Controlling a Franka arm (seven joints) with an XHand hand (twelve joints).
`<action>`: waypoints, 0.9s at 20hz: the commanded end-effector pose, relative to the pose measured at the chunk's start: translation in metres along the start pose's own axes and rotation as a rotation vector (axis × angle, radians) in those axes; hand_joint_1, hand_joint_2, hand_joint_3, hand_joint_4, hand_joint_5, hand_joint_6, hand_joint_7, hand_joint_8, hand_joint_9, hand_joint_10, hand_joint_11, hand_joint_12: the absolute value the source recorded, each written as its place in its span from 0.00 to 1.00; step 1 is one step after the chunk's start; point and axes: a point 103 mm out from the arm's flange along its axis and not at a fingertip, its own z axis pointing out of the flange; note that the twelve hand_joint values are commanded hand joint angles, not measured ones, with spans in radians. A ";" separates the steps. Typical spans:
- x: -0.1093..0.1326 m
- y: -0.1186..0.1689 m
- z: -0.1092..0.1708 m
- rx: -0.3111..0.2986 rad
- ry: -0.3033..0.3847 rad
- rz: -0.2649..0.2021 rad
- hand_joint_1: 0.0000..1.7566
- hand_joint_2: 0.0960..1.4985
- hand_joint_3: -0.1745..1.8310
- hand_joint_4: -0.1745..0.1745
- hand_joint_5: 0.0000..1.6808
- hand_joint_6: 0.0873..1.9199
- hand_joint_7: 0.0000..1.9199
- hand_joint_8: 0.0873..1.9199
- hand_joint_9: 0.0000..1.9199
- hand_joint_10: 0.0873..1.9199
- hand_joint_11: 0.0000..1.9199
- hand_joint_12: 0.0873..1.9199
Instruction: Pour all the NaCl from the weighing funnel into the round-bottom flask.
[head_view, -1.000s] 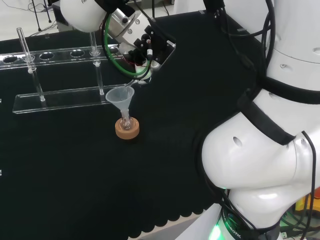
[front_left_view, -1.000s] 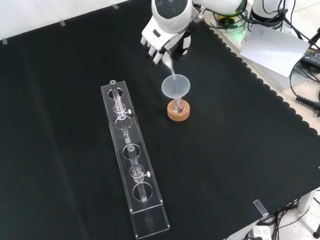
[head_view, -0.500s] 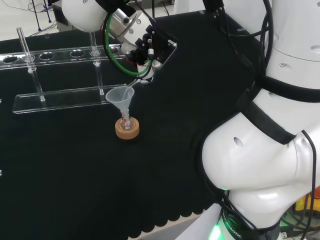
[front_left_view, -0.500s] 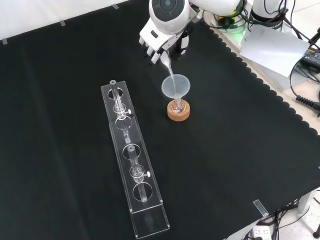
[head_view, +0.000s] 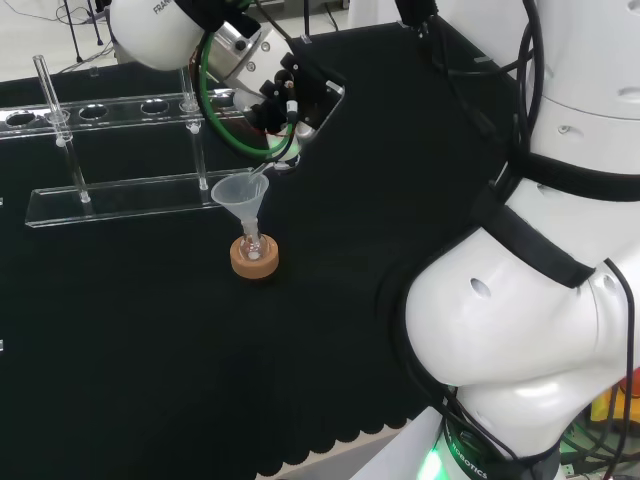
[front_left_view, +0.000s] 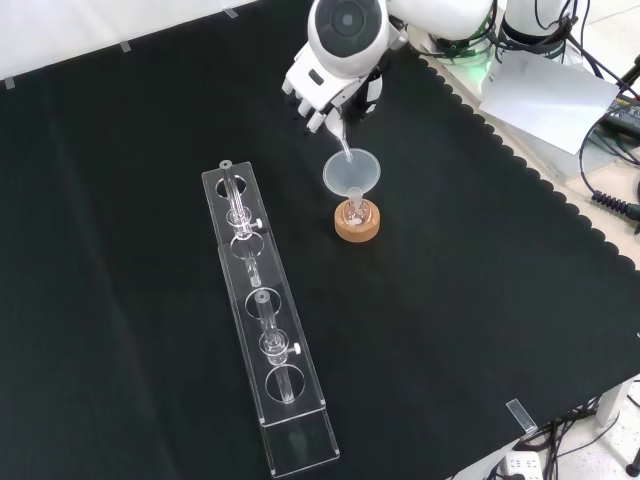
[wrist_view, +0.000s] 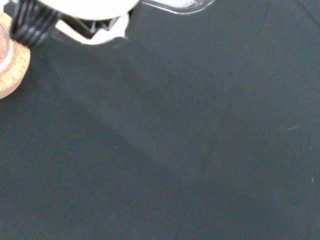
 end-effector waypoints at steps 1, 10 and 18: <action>0.002 0.000 -0.004 0.009 -0.038 0.016 0.64 0.34 0.51 1.00 0.74 0.40 0.58 0.21 0.70 0.01 0.58 0.44; -0.006 -0.001 0.003 0.007 -0.025 0.018 0.64 0.34 0.51 1.00 0.74 0.40 0.58 0.21 0.70 0.00 0.58 0.44; -0.007 0.000 0.003 0.001 -0.039 0.012 0.64 0.34 0.51 1.00 0.74 0.40 0.58 0.21 0.70 0.00 0.58 0.43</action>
